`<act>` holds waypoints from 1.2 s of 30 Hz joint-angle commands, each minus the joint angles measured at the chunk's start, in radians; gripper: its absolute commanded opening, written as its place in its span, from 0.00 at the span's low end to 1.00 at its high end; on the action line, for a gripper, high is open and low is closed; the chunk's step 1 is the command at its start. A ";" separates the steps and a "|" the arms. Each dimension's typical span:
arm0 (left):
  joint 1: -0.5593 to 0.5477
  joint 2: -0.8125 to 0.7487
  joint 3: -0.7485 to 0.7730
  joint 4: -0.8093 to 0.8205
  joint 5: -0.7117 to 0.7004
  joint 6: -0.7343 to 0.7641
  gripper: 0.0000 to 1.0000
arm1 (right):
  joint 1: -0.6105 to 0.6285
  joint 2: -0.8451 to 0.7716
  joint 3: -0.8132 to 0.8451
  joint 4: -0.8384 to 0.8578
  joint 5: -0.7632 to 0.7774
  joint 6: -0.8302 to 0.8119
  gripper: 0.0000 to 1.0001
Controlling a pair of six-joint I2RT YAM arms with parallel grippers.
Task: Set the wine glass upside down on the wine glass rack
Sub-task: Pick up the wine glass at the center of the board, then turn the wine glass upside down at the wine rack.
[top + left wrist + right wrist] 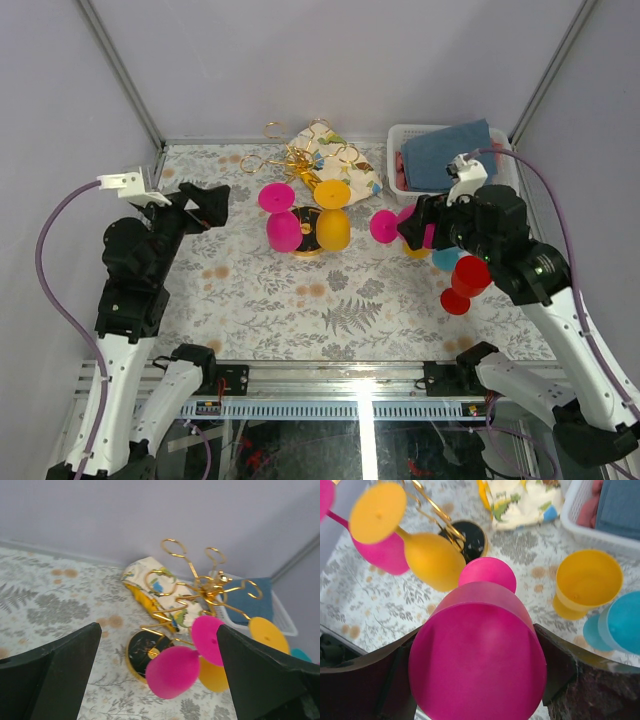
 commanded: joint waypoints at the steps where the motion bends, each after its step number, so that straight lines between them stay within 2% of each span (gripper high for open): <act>1: -0.014 0.009 0.060 0.041 0.169 -0.014 1.00 | -0.004 -0.071 -0.003 0.183 0.062 0.015 0.82; 6: -0.066 0.080 0.106 0.103 0.264 -0.048 1.00 | -0.004 -0.154 -0.077 0.410 0.065 0.090 0.80; 8: -0.133 0.133 0.128 0.117 0.234 -0.043 1.00 | -0.004 -0.168 -0.088 0.472 0.049 0.115 0.79; 10: -0.267 0.190 0.156 0.119 0.130 -0.006 1.00 | -0.005 -0.171 -0.089 0.514 0.031 0.133 0.78; 13: -0.574 0.279 0.217 0.131 -0.109 0.079 1.00 | -0.004 -0.184 -0.095 0.564 0.012 0.145 0.77; 14: -0.647 0.313 0.240 0.140 -0.171 0.103 1.00 | -0.005 -0.193 -0.098 0.575 0.011 0.147 0.77; 16: -0.724 0.395 0.283 0.155 -0.234 0.131 1.00 | -0.005 -0.209 -0.108 0.595 0.002 0.150 0.77; 20: -0.766 0.482 0.344 0.203 -0.243 0.141 1.00 | -0.003 -0.232 -0.126 0.613 -0.027 0.163 0.77; 29: -0.803 0.566 0.391 0.269 -0.337 0.190 0.87 | -0.004 -0.256 -0.140 0.634 -0.106 0.196 0.77; 36: -0.807 0.597 0.407 0.305 -0.347 0.222 0.65 | -0.004 -0.252 -0.142 0.643 -0.141 0.225 0.77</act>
